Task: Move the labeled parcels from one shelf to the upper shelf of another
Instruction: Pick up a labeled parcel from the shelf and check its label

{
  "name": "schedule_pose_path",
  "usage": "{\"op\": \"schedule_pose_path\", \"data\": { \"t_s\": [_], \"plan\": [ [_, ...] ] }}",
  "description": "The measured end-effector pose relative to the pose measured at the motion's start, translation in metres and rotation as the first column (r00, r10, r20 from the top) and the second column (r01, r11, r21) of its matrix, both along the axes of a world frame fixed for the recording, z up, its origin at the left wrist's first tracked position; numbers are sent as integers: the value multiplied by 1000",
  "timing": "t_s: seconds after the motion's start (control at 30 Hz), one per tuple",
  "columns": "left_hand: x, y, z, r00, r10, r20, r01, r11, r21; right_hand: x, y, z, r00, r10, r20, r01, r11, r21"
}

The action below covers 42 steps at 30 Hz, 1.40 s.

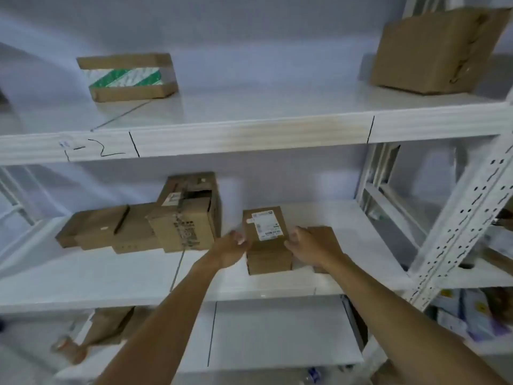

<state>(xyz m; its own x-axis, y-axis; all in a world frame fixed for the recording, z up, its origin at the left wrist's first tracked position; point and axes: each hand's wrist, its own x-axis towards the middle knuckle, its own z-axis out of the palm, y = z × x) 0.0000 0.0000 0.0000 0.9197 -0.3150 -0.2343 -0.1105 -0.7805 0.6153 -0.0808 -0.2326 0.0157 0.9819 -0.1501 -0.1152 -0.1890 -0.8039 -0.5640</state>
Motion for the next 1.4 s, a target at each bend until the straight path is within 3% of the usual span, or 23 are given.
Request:
{"op": "schedule_pose_path", "data": {
  "t_s": [0.1, 0.3, 0.63, 0.8, 1.1, 1.4],
  "plan": [
    [-3, -15, -13, 993, 85, -76, -92, 992, -85, 11, -6, -11, 999, 32, -33, -30, 997, 72],
    [-19, -29, -32, 967, 218, -132, -224, 974, -28, 32, -10, -35, 991, 26, -129, -3, 984, 178],
    [-18, -27, -42, 894, 308, -326, -406, 865, -294, 31, -9, -46, 975, 2, -221, 65, 954, 292],
    [-28, -25, -43, 897, 308, -317, -416, 829, -374, 32, -1, -45, 947, -152, -282, 268, 859, 436],
    [-46, -14, -39, 866, 353, -353, -475, 802, -363, 10, 12, -45, 934, -203, -296, 326, 823, 465],
    [-61, -5, -29, 897, 289, -336, -408, 832, -376, -13, 24, -41, 884, -255, -392, 462, 605, 648]
  ]
}}
